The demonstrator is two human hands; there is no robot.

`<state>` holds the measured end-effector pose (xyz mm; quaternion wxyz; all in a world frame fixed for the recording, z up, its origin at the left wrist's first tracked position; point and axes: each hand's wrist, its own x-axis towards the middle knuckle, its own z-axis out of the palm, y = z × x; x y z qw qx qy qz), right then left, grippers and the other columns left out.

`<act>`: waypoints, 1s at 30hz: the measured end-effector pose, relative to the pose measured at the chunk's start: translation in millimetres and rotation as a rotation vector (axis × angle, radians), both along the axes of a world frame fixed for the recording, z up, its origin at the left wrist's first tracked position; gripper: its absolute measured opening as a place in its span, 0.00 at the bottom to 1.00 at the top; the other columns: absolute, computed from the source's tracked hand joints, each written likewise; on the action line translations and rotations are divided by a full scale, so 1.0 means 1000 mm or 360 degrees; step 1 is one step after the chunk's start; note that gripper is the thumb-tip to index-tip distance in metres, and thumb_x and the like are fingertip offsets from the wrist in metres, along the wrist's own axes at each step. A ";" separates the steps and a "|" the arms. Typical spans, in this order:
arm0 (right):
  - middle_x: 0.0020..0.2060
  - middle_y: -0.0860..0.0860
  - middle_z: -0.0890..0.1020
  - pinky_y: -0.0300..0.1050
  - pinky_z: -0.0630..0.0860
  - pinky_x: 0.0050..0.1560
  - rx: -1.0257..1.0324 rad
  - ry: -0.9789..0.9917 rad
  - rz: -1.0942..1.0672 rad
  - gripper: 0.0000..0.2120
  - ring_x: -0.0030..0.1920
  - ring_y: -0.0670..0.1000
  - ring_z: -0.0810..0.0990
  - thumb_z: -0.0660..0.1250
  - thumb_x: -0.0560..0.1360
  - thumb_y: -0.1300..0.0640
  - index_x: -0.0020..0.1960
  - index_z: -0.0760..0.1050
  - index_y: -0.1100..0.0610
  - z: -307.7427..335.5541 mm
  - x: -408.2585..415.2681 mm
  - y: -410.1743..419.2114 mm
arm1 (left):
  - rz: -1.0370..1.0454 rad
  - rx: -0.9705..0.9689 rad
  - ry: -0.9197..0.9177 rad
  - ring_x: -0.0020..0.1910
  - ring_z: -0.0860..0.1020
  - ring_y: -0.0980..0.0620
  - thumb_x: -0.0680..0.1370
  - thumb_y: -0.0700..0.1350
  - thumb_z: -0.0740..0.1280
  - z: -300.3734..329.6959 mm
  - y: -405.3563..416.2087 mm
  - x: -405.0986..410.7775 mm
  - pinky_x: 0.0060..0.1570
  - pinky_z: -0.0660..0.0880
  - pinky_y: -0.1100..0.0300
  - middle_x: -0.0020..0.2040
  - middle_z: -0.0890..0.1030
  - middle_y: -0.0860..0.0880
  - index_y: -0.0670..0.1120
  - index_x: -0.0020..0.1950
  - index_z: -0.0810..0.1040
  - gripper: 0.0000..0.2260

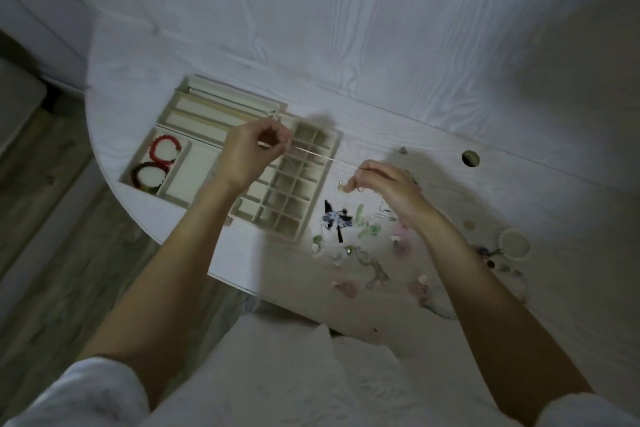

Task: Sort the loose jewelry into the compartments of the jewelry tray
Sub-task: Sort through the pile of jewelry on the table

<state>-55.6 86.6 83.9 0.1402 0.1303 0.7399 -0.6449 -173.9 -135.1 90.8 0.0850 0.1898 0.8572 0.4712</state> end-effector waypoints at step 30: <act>0.39 0.47 0.82 0.30 0.74 0.45 0.1058 0.0230 -0.0453 0.03 0.39 0.43 0.78 0.70 0.74 0.60 0.47 0.82 0.55 -0.071 -0.180 -0.140 | -0.0403 -0.0596 0.0478 0.35 0.78 0.47 0.74 0.38 0.72 -0.089 -0.183 -0.231 0.39 0.74 0.59 0.42 0.81 0.44 0.44 0.47 0.84 0.04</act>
